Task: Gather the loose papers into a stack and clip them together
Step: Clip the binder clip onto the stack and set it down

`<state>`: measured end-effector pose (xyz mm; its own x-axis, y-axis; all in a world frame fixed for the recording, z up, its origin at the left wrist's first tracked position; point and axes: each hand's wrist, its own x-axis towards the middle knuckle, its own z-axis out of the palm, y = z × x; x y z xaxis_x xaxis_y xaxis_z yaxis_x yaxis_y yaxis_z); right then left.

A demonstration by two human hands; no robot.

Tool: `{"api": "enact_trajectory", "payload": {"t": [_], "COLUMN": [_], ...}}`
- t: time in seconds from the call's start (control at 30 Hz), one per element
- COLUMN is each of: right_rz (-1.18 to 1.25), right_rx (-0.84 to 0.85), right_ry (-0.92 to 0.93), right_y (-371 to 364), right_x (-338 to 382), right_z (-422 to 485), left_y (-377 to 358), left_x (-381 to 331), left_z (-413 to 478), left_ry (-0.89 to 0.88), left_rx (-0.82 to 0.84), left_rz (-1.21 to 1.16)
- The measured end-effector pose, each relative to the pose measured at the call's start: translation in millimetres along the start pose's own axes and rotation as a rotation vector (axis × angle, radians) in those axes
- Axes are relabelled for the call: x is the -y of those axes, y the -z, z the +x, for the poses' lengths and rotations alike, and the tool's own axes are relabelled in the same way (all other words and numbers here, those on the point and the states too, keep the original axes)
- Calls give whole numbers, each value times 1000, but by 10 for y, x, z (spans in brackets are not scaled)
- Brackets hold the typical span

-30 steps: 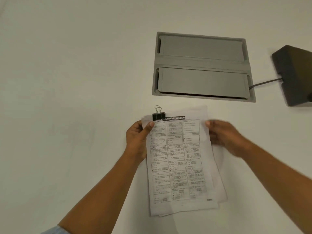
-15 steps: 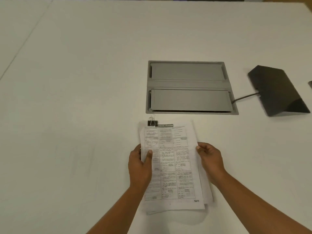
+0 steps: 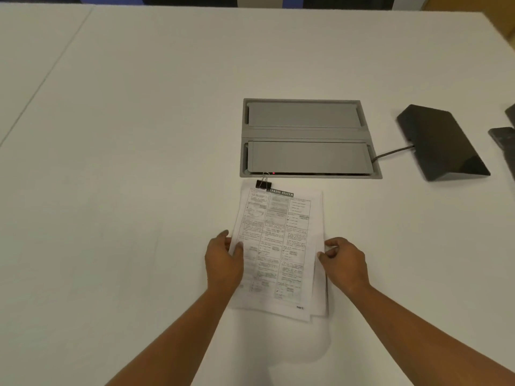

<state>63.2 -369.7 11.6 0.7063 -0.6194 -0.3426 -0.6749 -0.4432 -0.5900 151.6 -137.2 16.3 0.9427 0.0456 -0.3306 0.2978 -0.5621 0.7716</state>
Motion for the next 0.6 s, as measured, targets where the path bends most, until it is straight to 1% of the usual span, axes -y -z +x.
{"api": "enact_trajectory", "payload": {"t": [0.2,0.3,0.4,0.43,0.5,0.53,0.6], "right_rz": [38,17,-10,-57,-236,-321,-461], "right_rx": [-17,-6,8,-12,-39,-20,67], "right_ry": [100,159,155,181,318,402,484], "right_y": [-13,11,26,17,-2,-15,-50], "right_x": [-29,-25,-21,-39,-88,-121,-184], "right_z": [49,94,76,50,-24,-49,-76], "left_y": [-6,-41,-60,-64,-70,-75,-76], "left_x": [185,279,376,415,480,513,574], "left_z": [-212,-304,-343,-349,-357,-360,-357], "left_ry": [-255,-274,-331,-366,-410,-424,-438], "left_rx": [15,62,71,75,125,152,183], "left_rz": [86,168,355,425,537,580,640]}}
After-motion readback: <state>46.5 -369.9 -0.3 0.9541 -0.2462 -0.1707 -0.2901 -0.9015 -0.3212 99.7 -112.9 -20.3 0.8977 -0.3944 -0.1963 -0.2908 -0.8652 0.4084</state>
